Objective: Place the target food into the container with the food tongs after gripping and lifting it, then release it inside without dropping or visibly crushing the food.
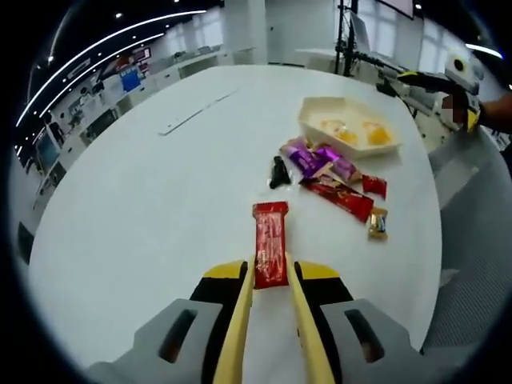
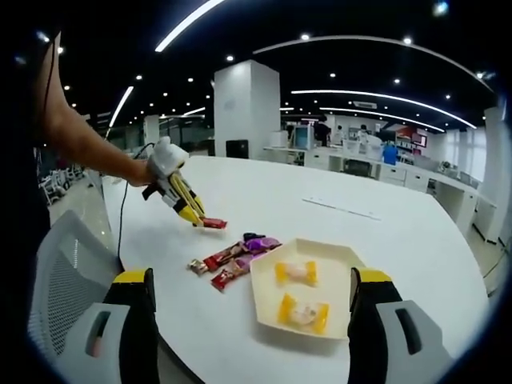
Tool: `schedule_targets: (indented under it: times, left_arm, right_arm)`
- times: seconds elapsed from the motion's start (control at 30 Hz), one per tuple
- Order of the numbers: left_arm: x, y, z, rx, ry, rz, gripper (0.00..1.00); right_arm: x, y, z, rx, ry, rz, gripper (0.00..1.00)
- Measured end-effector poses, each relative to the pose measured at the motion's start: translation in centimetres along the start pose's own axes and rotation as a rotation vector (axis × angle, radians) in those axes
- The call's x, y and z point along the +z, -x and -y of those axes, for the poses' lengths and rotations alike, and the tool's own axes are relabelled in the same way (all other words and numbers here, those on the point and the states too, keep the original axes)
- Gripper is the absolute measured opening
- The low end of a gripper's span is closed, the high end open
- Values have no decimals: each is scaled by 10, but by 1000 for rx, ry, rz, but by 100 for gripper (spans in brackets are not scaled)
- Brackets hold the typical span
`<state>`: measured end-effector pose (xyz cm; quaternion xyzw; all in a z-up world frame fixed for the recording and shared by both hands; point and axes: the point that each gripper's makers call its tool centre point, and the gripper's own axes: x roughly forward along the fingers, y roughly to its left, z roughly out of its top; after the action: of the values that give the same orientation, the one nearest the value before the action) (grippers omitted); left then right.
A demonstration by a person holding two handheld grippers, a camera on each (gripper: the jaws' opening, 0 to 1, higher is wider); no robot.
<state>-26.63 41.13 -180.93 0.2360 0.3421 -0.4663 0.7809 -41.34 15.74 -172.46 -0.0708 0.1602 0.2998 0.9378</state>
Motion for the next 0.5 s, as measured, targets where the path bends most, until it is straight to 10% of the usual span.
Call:
schedule_targets:
  times: [0.5]
  left_arm:
    - [33,34,-19,-29,-71,3,20]
  right_arm:
    - [-13,0,1,-4,20,-85,100]
